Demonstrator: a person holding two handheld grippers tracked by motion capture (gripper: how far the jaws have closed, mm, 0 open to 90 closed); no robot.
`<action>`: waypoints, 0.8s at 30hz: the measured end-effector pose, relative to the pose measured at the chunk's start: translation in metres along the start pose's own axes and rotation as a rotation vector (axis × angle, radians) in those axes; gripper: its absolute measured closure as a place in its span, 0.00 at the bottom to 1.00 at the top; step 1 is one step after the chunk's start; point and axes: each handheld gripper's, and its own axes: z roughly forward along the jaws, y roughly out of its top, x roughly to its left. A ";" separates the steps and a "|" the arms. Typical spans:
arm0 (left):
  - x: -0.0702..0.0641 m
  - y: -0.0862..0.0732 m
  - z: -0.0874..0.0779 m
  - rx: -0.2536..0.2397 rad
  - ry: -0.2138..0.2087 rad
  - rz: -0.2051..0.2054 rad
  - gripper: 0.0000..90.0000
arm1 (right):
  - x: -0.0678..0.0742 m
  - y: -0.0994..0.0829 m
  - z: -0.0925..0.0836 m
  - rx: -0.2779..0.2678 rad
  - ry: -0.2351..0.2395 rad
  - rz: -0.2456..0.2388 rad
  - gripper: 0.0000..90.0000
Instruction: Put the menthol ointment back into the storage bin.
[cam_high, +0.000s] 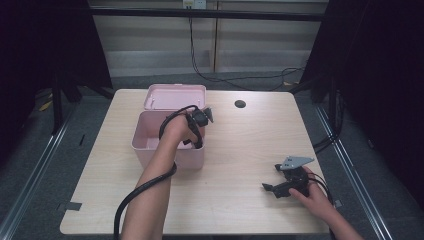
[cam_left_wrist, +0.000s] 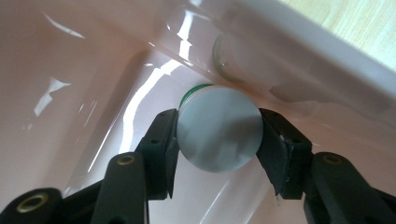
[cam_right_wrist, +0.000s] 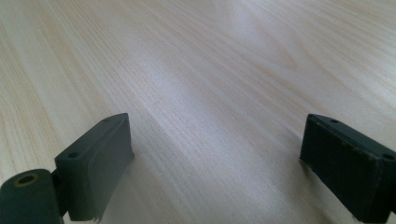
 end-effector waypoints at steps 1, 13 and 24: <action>0.000 0.000 0.002 -0.006 -0.003 -0.005 0.56 | 0.000 0.000 0.000 0.000 0.000 0.001 0.09; 0.002 -0.005 0.006 -0.033 -0.014 -0.022 0.56 | 0.000 0.000 0.000 -0.001 0.000 -0.002 0.09; 0.004 -0.005 0.006 -0.045 -0.024 -0.032 0.55 | 0.000 0.000 0.000 0.000 0.000 -0.002 0.09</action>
